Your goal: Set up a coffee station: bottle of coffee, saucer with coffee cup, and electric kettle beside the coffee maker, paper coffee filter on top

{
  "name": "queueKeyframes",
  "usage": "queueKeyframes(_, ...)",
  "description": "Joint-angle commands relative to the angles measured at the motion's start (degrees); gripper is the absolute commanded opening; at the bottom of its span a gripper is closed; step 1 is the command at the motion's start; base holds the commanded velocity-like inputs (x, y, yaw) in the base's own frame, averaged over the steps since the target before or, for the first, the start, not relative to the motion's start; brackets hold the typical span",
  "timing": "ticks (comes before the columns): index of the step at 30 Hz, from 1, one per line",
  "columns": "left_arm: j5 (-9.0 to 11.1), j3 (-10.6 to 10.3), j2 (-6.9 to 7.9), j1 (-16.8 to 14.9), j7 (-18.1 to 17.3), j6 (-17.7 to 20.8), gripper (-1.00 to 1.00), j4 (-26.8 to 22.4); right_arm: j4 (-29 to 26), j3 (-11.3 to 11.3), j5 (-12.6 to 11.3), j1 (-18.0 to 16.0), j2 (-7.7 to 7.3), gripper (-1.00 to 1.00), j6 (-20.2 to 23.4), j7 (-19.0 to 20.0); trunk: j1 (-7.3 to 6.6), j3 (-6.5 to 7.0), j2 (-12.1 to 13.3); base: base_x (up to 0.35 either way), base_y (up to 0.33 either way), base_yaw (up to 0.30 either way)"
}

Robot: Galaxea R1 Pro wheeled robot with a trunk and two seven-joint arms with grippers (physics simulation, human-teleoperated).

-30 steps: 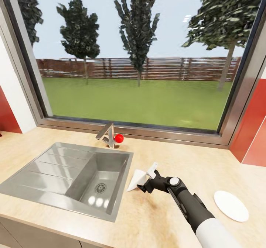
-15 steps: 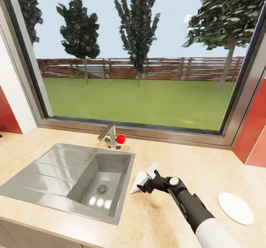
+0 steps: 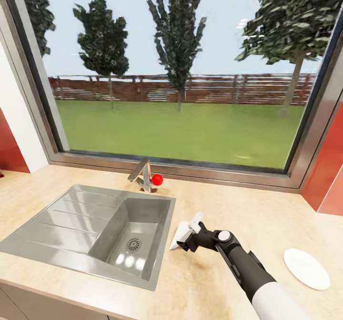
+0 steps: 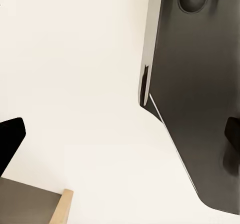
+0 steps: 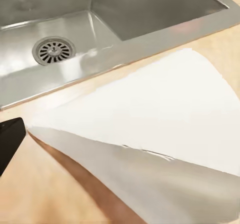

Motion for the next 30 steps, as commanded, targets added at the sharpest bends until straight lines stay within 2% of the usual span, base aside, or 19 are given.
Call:
queueKeyframes(1, 0.3, 0.1, 0.0, 0.0, 0.1, 0.0, 1.0, -0.1, 0.0, 0.3, 0.4, 0.0, 0.02, 1.0, -0.2, 0.3, 0.03, -0.08, -0.1, 0.0, 0.003, 0.0)
queueKeyframes(8, 0.3, 0.1, 0.0, 0.0, 0.0, 0.0, 1.0, -0.1, 0.3, 1.5, 0.5, 0.0, 0.02, 1.0, -1.3, 0.3, 0.03, -0.08, -0.1, 0.0, 0.001, 0.0)
queueKeyframes(30, 0.3, 0.1, 0.0, 0.0, 0.0, 0.0, 1.0, -0.1, 0.3, 1.6, 0.5, 0.0, 0.02, 1.0, -1.4, 0.3, 0.03, -0.08, -0.1, 0.0, 0.033, 0.0)
